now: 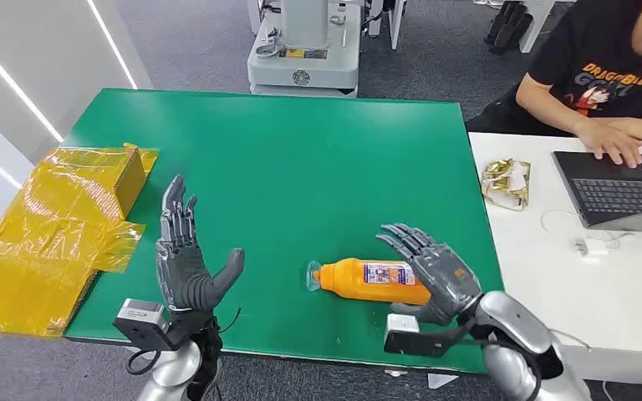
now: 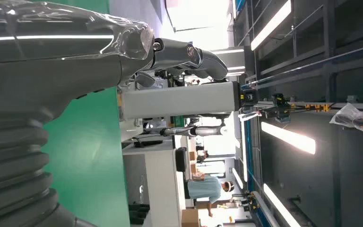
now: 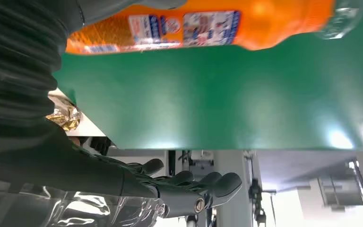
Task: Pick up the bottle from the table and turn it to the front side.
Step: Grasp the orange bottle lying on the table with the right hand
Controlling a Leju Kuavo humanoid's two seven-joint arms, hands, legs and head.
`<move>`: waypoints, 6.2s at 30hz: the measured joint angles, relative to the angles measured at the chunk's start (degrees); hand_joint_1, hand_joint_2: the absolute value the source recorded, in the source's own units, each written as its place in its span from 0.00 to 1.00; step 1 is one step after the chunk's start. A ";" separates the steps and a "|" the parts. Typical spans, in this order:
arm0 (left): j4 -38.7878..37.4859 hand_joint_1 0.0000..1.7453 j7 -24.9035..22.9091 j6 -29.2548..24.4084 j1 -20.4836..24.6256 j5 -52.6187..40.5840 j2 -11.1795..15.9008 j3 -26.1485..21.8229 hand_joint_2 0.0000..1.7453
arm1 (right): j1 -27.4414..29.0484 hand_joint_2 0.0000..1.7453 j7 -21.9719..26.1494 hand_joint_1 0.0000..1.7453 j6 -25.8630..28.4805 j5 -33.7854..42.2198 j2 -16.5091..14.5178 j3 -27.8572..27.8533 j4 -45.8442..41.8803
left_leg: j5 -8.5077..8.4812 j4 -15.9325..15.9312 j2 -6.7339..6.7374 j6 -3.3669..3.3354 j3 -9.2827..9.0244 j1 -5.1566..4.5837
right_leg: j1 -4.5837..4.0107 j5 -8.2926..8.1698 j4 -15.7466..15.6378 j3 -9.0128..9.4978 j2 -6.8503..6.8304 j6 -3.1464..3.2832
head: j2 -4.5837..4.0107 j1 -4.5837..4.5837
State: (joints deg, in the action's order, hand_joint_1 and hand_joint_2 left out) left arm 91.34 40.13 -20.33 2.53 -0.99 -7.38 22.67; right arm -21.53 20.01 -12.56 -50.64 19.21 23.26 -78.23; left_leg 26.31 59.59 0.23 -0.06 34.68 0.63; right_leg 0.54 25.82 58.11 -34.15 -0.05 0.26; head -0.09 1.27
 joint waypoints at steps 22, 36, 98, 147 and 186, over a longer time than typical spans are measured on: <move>0.00 0.00 0.00 0.02 0.44 0.65 -0.05 -0.10 1.00 | -22.58 1.00 1.77 0.00 -10.15 6.98 -0.69 17.49 25.96 | -0.16 -0.02 -0.26 0.10 0.22 0.02 | -0.02 -0.03 0.04 -0.13 -0.29 0.04 | 0.00 0.02; -0.24 0.00 0.00 -0.85 0.82 2.07 0.20 -1.42 1.00 | -26.32 1.00 0.11 0.00 -14.73 11.37 -2.71 26.34 34.56 | -0.17 -0.02 -0.25 0.09 0.20 0.02 | -0.03 -0.03 0.03 -0.14 -0.29 0.04 | 0.00 0.01; -2.36 0.00 0.00 1.84 0.75 3.52 0.32 -2.85 1.00 | -12.48 1.00 -10.58 1.00 26.63 4.73 -4.13 20.85 30.70 | -0.16 -0.05 -0.23 0.10 0.19 0.06 | -0.08 -0.01 0.02 -0.14 -0.27 0.04 | 0.00 0.01; -8.35 0.00 -8.25 17.86 7.46 7.45 -1.31 0.60 1.00 | 4.50 1.00 1.05 1.00 27.54 5.71 -17.80 -2.49 10.49 | -0.14 -0.04 -0.21 0.11 0.24 0.07 | -0.10 0.03 0.01 -0.19 -0.28 0.10 | 0.00 0.01; -11.23 0.00 -11.34 19.28 9.48 7.49 -2.59 -0.74 1.00 | -13.36 1.00 5.34 1.00 11.77 2.97 -22.90 7.96 32.95 | -0.15 -0.03 -0.21 0.12 0.24 0.07 | -0.10 0.02 0.02 -0.21 -0.27 0.11 | 0.00 0.02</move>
State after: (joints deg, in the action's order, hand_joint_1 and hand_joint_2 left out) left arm 80.11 28.79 -1.05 12.01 6.49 -9.97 21.93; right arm -34.89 25.35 -0.79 -47.67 -3.68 31.22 -45.28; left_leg 26.16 59.56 0.02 0.06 34.92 0.70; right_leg 0.44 25.84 58.13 -34.35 -0.32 0.37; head -0.09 1.29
